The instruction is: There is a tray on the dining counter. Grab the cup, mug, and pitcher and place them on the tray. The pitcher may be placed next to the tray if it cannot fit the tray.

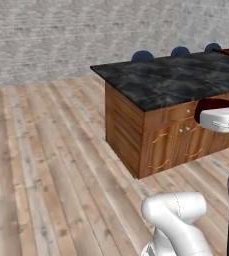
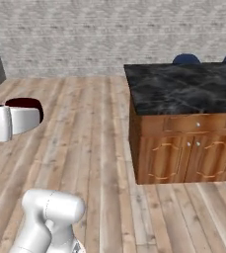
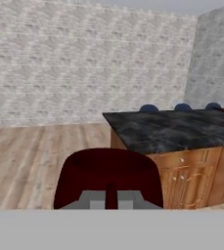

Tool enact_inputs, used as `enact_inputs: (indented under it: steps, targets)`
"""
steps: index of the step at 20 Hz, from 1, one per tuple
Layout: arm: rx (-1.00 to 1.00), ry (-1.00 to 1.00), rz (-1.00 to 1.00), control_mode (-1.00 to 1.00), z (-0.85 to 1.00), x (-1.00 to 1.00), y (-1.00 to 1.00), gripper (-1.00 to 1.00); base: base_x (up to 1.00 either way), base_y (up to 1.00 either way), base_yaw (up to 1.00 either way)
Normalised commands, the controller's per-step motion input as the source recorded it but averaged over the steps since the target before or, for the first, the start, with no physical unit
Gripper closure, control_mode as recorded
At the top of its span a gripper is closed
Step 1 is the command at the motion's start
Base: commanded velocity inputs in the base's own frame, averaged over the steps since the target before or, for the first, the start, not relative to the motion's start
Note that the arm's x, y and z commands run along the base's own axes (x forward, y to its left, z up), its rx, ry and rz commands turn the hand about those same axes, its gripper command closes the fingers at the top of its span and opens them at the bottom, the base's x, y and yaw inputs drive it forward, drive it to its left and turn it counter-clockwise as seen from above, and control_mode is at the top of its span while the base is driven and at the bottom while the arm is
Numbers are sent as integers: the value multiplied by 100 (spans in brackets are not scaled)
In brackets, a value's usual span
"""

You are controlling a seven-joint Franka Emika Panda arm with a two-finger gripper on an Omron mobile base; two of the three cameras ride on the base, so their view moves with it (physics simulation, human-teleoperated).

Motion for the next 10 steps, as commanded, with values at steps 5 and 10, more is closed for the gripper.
enact_inputs:
  steps: [5, 10]
  targets:
    - [0, 0, 0, 100, 0, 0, 0, 100, 94, 53, -8]
    - [0, 0, 0, 100, 0, 0, 0, 100, 83, 61, -1]
